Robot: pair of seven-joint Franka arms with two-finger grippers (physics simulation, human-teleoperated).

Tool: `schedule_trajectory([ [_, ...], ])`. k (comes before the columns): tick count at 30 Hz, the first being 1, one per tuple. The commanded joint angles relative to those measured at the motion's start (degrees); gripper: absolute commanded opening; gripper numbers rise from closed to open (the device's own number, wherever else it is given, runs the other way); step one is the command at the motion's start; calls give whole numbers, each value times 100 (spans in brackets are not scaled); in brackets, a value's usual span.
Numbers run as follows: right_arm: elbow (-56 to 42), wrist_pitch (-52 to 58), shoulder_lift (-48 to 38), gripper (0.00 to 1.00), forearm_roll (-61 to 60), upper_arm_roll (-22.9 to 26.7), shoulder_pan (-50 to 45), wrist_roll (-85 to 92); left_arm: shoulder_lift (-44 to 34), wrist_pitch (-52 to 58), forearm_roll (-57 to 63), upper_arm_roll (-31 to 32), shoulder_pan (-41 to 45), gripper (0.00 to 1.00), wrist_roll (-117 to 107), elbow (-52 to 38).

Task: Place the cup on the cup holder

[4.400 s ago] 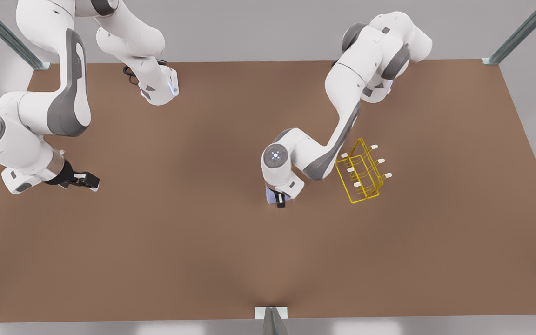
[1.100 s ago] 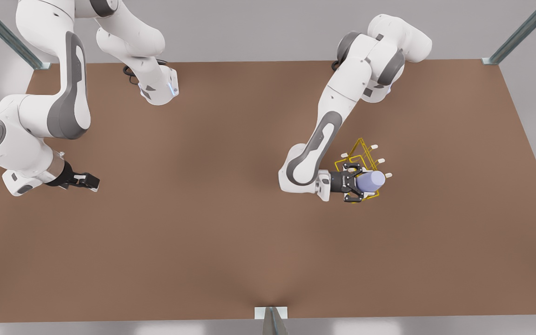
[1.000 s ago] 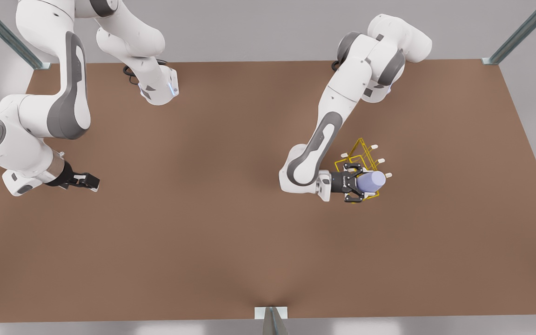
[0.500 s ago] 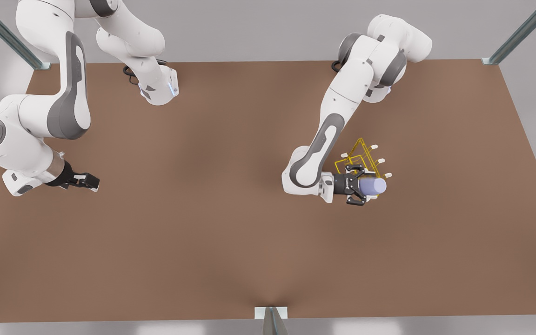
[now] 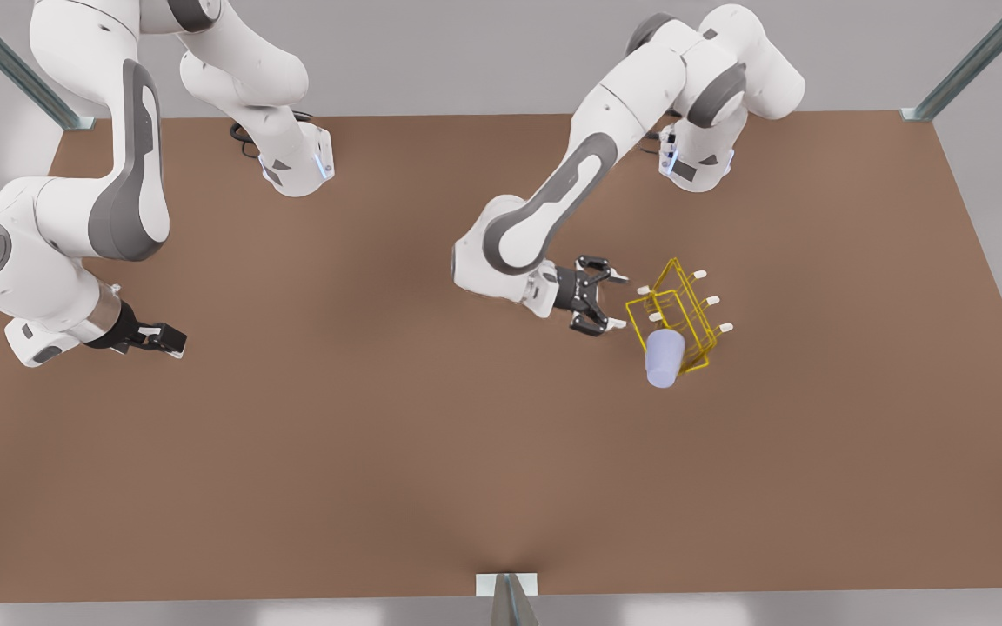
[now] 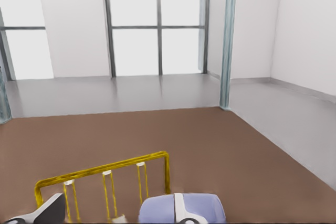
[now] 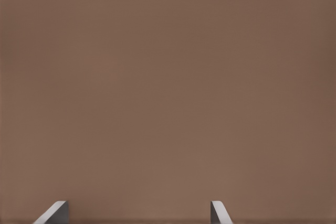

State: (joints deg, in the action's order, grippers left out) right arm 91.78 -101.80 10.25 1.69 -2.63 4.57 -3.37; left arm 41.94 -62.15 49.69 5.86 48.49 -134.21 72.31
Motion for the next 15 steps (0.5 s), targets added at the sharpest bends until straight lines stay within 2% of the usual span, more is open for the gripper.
schedule_trajectory([
  [1, -2, 11, -15, 100, -2, 0, 0, 12, -99, -262, -1172, 161, -33, 100, 2521, -639],
  [3, -2, 11, -15, 100, -11, 0, 8, 21, -854, -1395, -2489, 143, -560, 100, 4594, -683],
  [4, -2, 11, -14, 100, -2, 0, 9, -6, -1258, -1695, -3544, 117, -1192, 100, 5842, -674],
  [5, -2, 11, -14, 100, -11, 0, 17, 21, -1356, -1669, -3879, 91, -1570, 100, 7635, -674],
  [6, -2, 11, -14, 100, -2, 0, 17, 21, -1312, -1818, -4345, 64, -2010, 100, 8322, -674],
  [12, 7, 11, -6, 100, -11, 0, 52, 47, -1197, -2178, -4952, 47, -2871, 100, 11776, -463],
  [15, 7, 2, -6, 100, -2, 9, 61, 47, -1057, -2723, -5119, 55, -2933, 100, 11689, -419],
])
